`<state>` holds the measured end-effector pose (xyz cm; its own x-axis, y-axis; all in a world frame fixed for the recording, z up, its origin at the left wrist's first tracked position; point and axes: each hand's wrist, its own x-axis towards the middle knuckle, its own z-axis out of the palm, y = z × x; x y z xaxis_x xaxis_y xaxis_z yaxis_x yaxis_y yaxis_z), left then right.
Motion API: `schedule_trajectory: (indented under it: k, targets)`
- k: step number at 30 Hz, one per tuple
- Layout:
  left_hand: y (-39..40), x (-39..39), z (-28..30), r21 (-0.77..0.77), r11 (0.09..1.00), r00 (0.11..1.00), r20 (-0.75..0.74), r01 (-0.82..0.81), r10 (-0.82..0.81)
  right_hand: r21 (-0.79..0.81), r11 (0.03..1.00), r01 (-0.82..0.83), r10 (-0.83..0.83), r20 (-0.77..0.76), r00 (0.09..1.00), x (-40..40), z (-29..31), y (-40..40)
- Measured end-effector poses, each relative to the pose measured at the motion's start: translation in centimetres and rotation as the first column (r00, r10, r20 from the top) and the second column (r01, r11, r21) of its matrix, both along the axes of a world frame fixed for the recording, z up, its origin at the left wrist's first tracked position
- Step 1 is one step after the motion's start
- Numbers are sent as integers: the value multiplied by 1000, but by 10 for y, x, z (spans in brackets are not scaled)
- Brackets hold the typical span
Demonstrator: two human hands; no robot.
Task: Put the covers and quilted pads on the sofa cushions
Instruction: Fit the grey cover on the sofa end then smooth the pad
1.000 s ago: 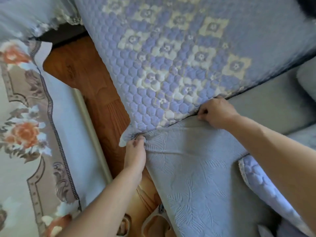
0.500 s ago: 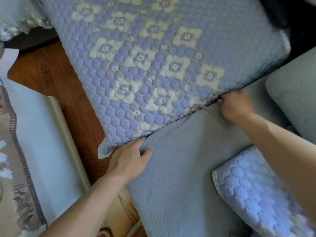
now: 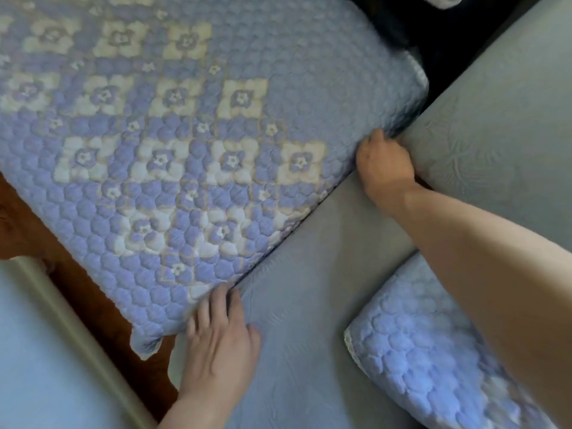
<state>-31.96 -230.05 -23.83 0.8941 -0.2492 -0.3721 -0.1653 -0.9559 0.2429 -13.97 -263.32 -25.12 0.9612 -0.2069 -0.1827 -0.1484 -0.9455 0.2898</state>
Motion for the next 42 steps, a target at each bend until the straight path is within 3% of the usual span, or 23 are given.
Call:
schedule_trajectory:
  k: [3, 6, 9, 11, 15, 17, 18, 19, 21, 22, 24, 26, 27, 29, 30, 31, 32, 33, 34, 35, 38, 40, 42]
  targets:
    - [-49, 30, -4, -141, 952, 962, 22, 272, -272, 327, 920, 214, -282, 176, 943, -10, -6, 27]
    - [-95, 67, -22, -138, 817, 826, 17, 560, -563, 488, 850, 198, -340, 222, 914, -67, -2, 48]
    - [-115, 91, -32, -73, 775, 774, -47, 627, -631, 396, 882, 255, -278, 1, 961, -156, 19, 57]
    - [-122, 98, -32, -11, 752, 750, -69, 659, -658, 289, 884, 366, -373, -33, 927, -208, 46, 35]
    - [-147, 98, -9, 166, 708, 726, -217, 686, -652, 179, 751, 635, -660, 221, 718, -305, 140, -21]
    - [-173, 91, 19, 164, 763, 774, -257, 625, -579, 157, 672, 723, -714, 394, 578, -355, 179, -49]
    - [-187, 86, 30, 79, 830, 806, -305, 552, -507, 168, 582, 795, -772, 419, 477, -377, 191, -65]
    - [-201, 75, 33, -15, 898, 833, -365, 440, -415, 218, 414, 884, -872, 373, 316, -400, 194, -78]
    - [-225, 44, 41, -157, 970, 761, -603, 183, -241, 294, -17, 956, -997, 69, -39, -448, 178, -90]
    - [-231, 26, 43, -208, 971, 709, -667, 119, -230, 303, -93, 948, -993, -99, -66, -469, 161, -82]
    - [-229, -2, 46, -181, 948, 649, -694, 261, -311, 274, 44, 961, -871, -461, 171, -491, 125, -48]
    - [-218, 6, 37, -23, 901, 730, -577, 433, -366, 267, 213, 940, -511, -789, 341, -489, 112, -14]
    - [-215, 22, 35, 79, 872, 783, -484, 483, -390, 312, 209, 927, -377, -849, 371, -484, 123, -18]
    - [-221, 64, 34, 213, 851, 853, -336, 481, -398, 402, 70, 913, -298, -865, 404, -476, 155, -55]
    - [-234, 83, 39, 227, 873, 888, -278, 432, -367, 448, 30, 893, -411, -809, 420, -475, 169, -85]
    - [-253, 100, 48, 207, 904, 918, -216, 375, -332, 503, 62, 862, -642, -641, 420, -471, 184, -120]
    - [-275, 109, 63, 97, 945, 947, -118, 312, -300, 524, 121, 843, -876, -344, 339, -469, 196, -155]
    - [-301, 116, 83, -61, 965, 967, 3, 254, -255, 558, 146, 817, -985, 7, 172, -466, 206, -192]
    - [-329, 123, 104, -225, 952, 976, 107, 209, -189, 610, 140, 780, -961, 272, -40, -461, 216, -228]
    - [-357, 130, 125, -370, 911, 976, 186, 180, -118, 654, 139, 743, -893, 408, -191, -456, 222, -261]
    - [-433, 157, 165, -535, 831, 949, 314, 152, 29, 749, -76, 658, -853, 293, -433, -443, 227, -346]
    - [-464, 185, 167, -495, 868, 959, 264, 43, 103, 777, -199, 597, -812, 210, -545, -437, 219, -377]
    - [-472, 218, 149, -458, 887, 977, 154, -61, 147, 798, -228, 558, -771, 202, -604, -441, 209, -393]
